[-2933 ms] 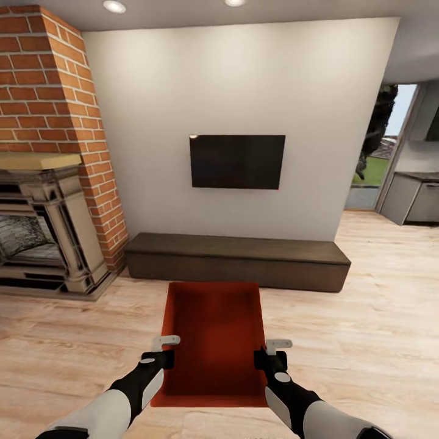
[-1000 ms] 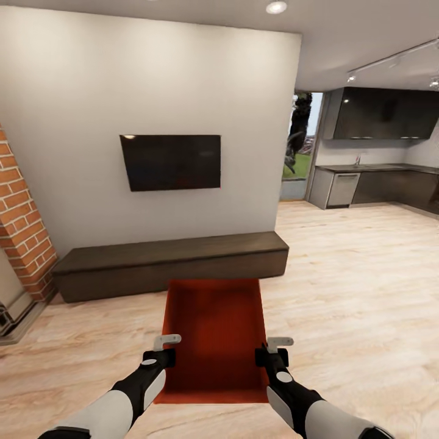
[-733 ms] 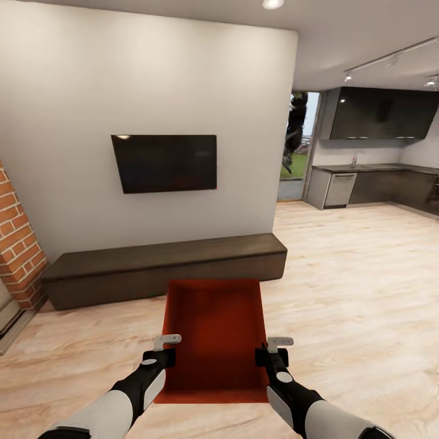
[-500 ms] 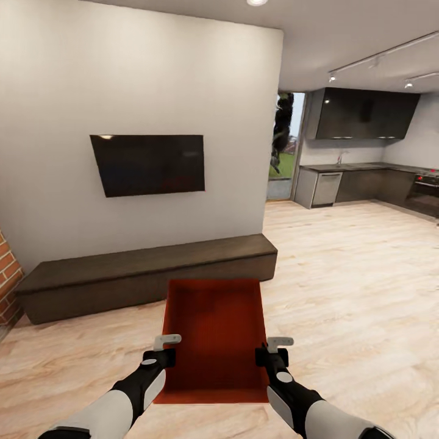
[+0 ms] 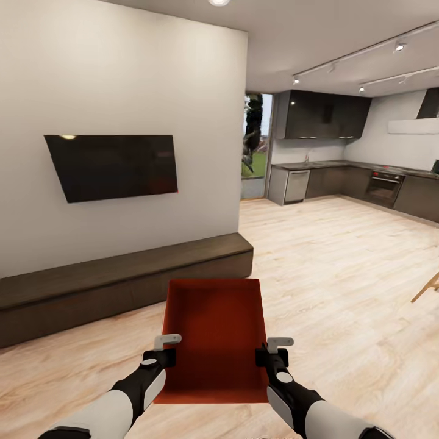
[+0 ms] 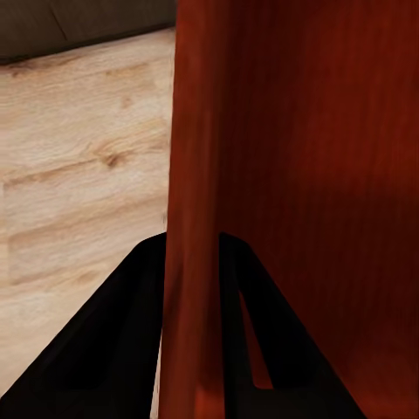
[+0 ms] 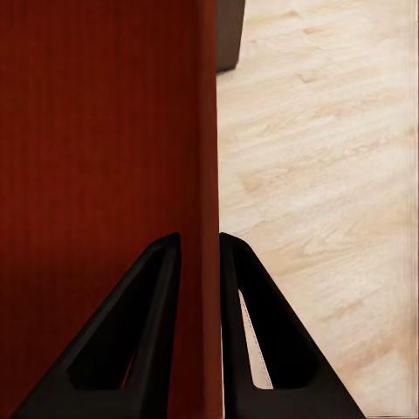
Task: Move the two storage containers from the living room to the garage. In the garage, place one container on the floor and stack the other container on top of it (either order is fine).
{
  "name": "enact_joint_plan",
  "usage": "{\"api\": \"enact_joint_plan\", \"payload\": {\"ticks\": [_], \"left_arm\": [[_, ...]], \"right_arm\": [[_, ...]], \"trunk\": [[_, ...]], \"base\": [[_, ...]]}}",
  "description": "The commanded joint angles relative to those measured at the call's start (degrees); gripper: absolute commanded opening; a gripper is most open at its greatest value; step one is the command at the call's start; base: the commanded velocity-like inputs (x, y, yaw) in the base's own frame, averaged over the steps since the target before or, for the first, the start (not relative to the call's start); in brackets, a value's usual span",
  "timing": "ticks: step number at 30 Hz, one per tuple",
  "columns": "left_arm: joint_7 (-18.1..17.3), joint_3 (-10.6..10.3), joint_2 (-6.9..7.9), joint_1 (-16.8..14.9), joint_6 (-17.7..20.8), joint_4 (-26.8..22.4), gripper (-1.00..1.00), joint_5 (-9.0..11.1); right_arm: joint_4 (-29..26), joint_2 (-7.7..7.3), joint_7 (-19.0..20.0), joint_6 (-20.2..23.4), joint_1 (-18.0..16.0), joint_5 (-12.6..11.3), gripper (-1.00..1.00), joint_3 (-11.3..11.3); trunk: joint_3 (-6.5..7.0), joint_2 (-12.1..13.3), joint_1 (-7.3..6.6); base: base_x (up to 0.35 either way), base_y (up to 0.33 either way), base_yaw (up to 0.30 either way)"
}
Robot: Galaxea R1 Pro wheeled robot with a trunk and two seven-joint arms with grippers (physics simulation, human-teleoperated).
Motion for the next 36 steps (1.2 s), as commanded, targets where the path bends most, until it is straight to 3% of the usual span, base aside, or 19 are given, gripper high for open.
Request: {"api": "enact_joint_plan", "payload": {"ticks": [1,36], "left_arm": [[0.56,2.29,1.39,-0.03,0.1,-0.13,-1.0,0.0],[0.1,2.27,1.32,-0.03,-0.06,0.47,-1.0,0.09]], "right_arm": [[-0.02,-0.42,-0.26,-0.45,-0.1,-1.96,-1.0,-2.9],[-0.01,-0.42,0.13,-0.38,-0.05,-2.05,-1.0,-2.9]], "trunk": [[-0.09,-0.08,0.02],[-0.09,-0.08,0.02]], "base": [[0.0,0.0,-0.285],[0.0,0.0,-0.285]]}}
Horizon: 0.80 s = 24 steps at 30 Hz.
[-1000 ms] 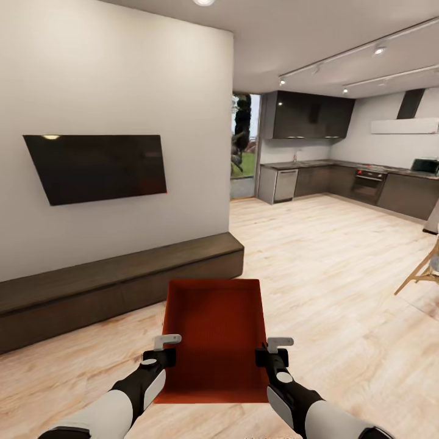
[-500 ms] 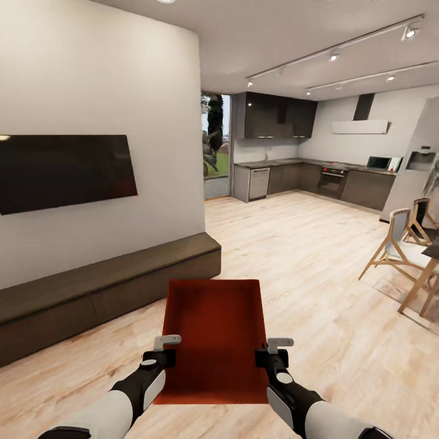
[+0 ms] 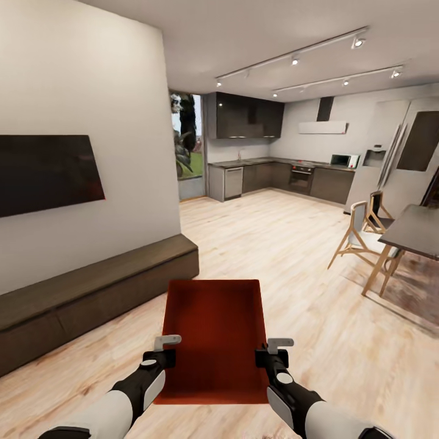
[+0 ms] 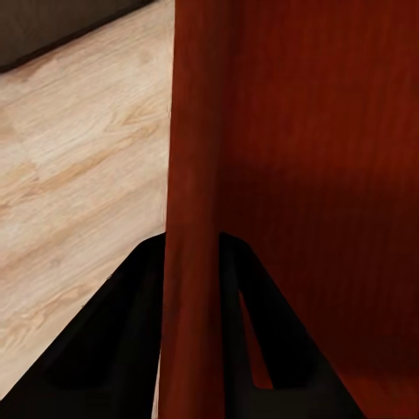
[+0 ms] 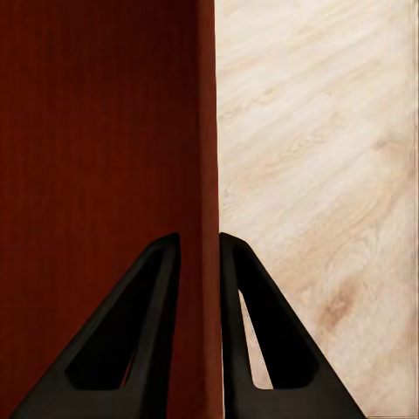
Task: Move the two storage containers from the living room to the garage. In the garage, place one container on the floor and stack the other container on top of it (either order is fine).
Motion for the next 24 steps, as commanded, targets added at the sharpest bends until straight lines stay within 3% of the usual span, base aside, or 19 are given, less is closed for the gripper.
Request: {"api": "enact_joint_plan", "payload": {"ticks": [1,24], "left_arm": [[0.38,1.52,1.32,0.0,0.1,0.05,-1.0,0.93],[0.32,1.62,1.49,0.0,-0.08,-0.01,-1.0,0.98]], "right_arm": [[-0.27,-0.45,0.0,-0.17,-0.1,-1.56,-1.0,-3.19],[-0.78,-0.5,-0.19,-0.17,-0.18,-1.56,-1.0,-3.19]], "trunk": [[-0.09,-0.09,0.02],[-0.09,-0.09,0.02]], "base": [[0.0,0.0,-0.285],[0.0,0.0,-0.285]]}}
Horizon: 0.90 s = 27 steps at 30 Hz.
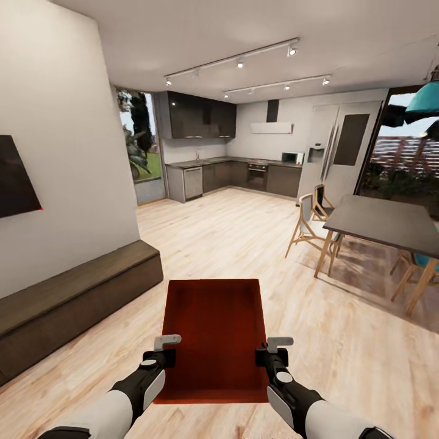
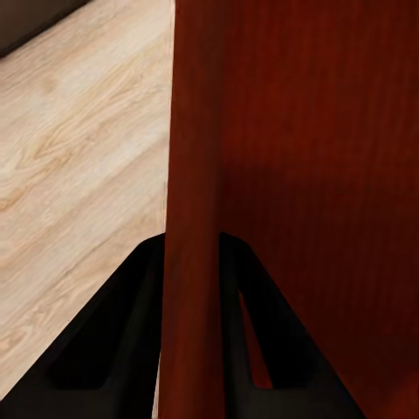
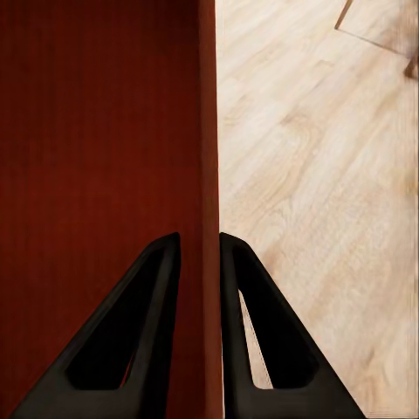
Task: Move the two storage containers from the living room to the garage. In the garage, place one container on the floor and stack the other container on top of it (either order is fine).
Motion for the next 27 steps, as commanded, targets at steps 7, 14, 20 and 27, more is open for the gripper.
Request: {"api": "enact_joint_plan", "payload": {"ticks": [7,14,20,27], "left_arm": [[0.4,1.4,1.48,0.0,0.0,0.06,-1.0,0.94],[0.4,1.33,1.55,0.0,-0.01,0.07,-1.0,0.92],[0.4,1.33,1.55,0.0,-0.01,0.05,-1.0,0.91],[0.4,1.31,1.55,0.0,-0.08,0.04,-1.0,0.86]], "right_arm": [[-0.29,-0.34,-0.09,-0.63,-0.12,-1.93,-1.0,-3.33],[-0.35,-0.35,-0.1,-0.63,-0.08,-1.92,-1.0,-3.33],[-0.35,-0.38,-0.1,-0.63,-0.08,-1.93,-1.0,-3.33],[-0.42,-0.4,0.05,-0.69,-0.11,-1.93,-1.0,-3.33]], "trunk": [[-0.09,-0.09,0.02],[-0.09,-0.09,0.02],[-0.09,-0.09,0.02],[-0.09,-0.09,0.02]], "base": [[0.0,0.0,-0.285],[0.0,0.0,-0.285],[0.0,0.0,-0.285],[0.0,0.0,-0.285]]}}
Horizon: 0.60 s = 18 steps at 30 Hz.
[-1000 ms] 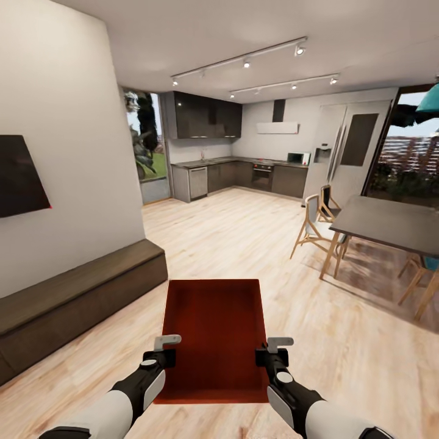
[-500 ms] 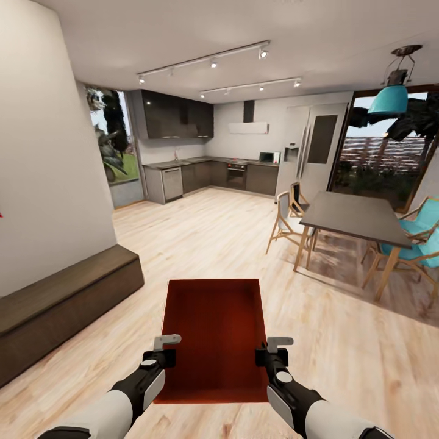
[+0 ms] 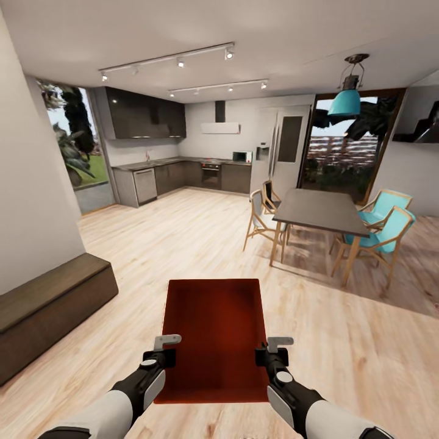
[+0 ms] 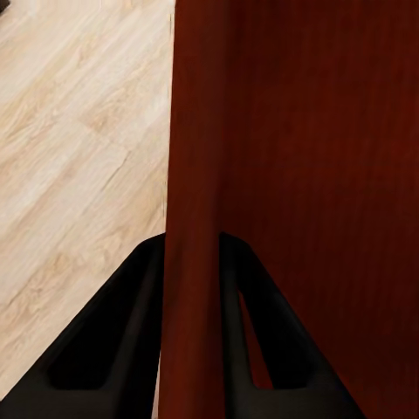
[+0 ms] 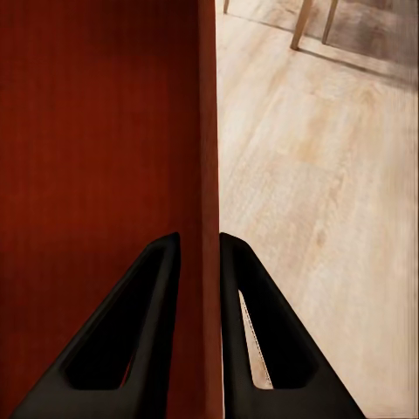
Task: Move the two storage containers from the living room to the garage. In the garage, place one container on the floor and stack the other container on top of it (either order is fine).
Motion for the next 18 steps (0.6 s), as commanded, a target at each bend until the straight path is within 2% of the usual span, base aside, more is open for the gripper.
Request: {"api": "enact_joint_plan", "payload": {"ticks": [1,18], "left_arm": [[0.38,1.16,1.62,0.0,0.07,0.06,-1.0,1.0],[0.83,1.16,1.53,0.0,0.06,-0.53,-1.0,0.99]], "right_arm": [[-0.25,-0.26,0.03,-0.63,-0.12,-1.81,-1.0,-3.54],[-0.27,-0.27,0.3,-0.58,-0.11,-1.81,-1.0,-3.54]], "trunk": [[-0.09,-0.09,0.02],[-0.09,-0.09,0.02]], "base": [[0.0,0.0,-0.285],[0.0,0.0,-0.285]]}}
